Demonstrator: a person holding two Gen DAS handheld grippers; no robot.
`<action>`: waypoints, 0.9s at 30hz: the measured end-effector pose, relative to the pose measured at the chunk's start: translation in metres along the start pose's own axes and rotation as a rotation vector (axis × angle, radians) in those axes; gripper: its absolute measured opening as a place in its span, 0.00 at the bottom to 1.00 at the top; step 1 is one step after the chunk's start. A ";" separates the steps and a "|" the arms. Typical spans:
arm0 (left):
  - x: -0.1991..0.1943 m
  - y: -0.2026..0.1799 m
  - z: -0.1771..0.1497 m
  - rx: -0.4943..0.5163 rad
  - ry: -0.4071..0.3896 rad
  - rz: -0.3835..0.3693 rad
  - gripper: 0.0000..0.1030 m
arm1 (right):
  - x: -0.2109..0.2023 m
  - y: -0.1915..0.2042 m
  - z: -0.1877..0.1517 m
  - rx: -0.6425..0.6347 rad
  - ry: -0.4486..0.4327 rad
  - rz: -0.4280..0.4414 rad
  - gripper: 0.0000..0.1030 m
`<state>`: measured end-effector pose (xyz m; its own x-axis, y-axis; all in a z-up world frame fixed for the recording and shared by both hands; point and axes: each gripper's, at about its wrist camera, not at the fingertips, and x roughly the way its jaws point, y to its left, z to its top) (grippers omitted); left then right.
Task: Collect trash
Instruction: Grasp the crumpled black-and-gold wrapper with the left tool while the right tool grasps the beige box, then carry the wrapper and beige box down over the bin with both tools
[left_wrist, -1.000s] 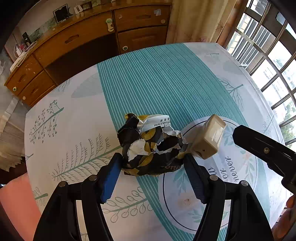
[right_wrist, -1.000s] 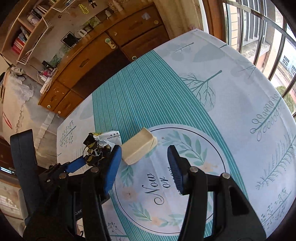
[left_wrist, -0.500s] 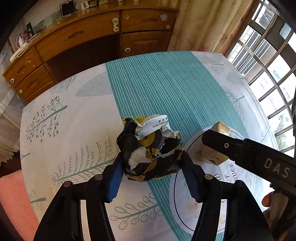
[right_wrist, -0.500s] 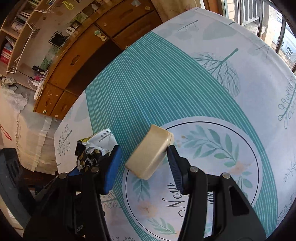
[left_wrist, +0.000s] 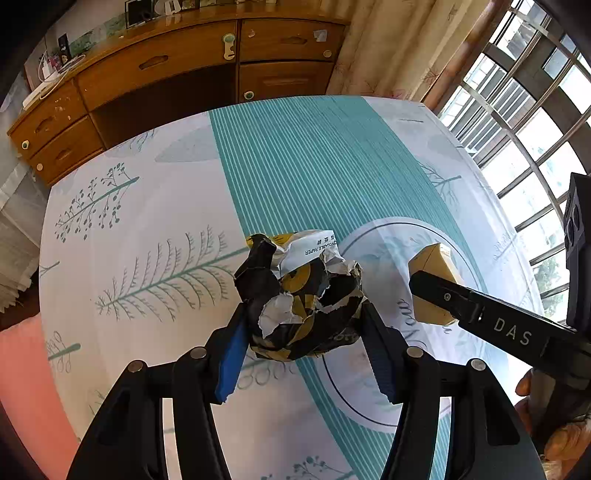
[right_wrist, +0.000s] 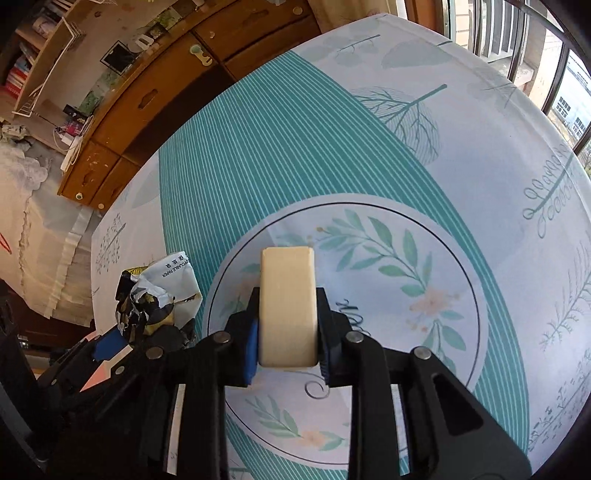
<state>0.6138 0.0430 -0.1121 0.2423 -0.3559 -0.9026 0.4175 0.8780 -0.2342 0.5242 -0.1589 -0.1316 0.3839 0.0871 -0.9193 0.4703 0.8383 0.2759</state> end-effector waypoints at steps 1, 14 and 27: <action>-0.005 -0.004 -0.005 -0.001 -0.002 -0.007 0.57 | -0.005 -0.002 -0.005 -0.008 -0.001 0.000 0.21; -0.102 -0.089 -0.095 -0.029 -0.052 -0.029 0.57 | -0.115 -0.059 -0.107 -0.168 -0.013 0.051 0.21; -0.212 -0.233 -0.259 -0.164 -0.186 0.082 0.57 | -0.277 -0.151 -0.220 -0.400 -0.039 0.228 0.21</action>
<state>0.2382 -0.0030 0.0402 0.4330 -0.3208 -0.8424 0.2460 0.9411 -0.2320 0.1716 -0.1913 0.0191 0.4754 0.2793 -0.8342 0.0298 0.9426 0.3326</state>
